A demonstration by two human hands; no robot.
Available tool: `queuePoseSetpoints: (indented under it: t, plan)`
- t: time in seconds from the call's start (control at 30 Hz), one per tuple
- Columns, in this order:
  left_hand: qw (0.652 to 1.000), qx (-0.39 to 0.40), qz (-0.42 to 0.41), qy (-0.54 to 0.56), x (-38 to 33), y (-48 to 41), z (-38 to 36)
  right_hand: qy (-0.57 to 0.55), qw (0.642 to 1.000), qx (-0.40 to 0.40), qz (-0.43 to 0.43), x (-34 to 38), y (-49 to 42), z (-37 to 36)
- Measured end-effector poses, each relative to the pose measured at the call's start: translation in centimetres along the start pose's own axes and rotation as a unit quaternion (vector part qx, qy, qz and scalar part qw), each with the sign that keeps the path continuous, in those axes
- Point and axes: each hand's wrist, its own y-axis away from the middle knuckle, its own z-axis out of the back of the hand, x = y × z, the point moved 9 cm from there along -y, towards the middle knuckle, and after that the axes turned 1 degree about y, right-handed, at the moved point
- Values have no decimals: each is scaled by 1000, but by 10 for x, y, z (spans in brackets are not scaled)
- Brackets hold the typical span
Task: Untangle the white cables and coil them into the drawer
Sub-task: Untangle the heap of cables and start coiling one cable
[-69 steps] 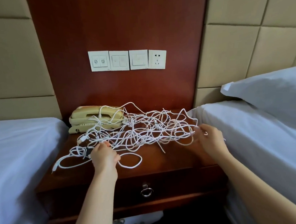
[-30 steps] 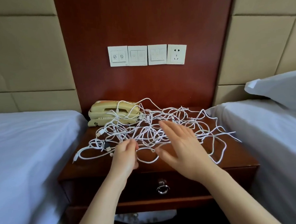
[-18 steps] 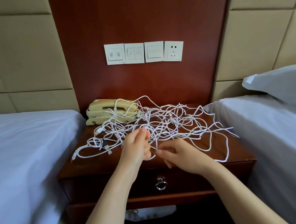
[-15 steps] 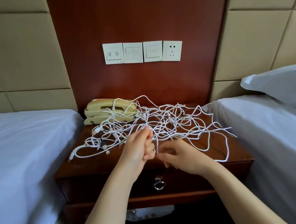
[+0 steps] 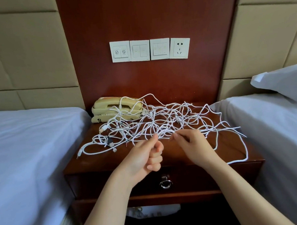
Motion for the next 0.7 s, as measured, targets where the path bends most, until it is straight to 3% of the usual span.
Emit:
queuePoseSetpoints:
  t: [0.17, 0.3, 0.43, 0.57, 0.7]
  plan:
    - [996, -11, -13, 89, -9, 1, 0, 109, 990, 89, 9, 6, 7, -24]
    - [989, -71, -22, 131, -9, -4, 11, 190, 964, 180, 42, 26, 19, -44]
    - [983, -135, -38, 119, -10, -6, 21, 211, 945, 241, 68, 41, 29, -53]
    - [980, -163, -70, 89, -13, -8, 29, 205, 944, 245, 86, 47, 31, -53]
    - [976, -186, -110, -9, -17, -9, 35, 168, 951, 242, 93, 54, 33, -46]
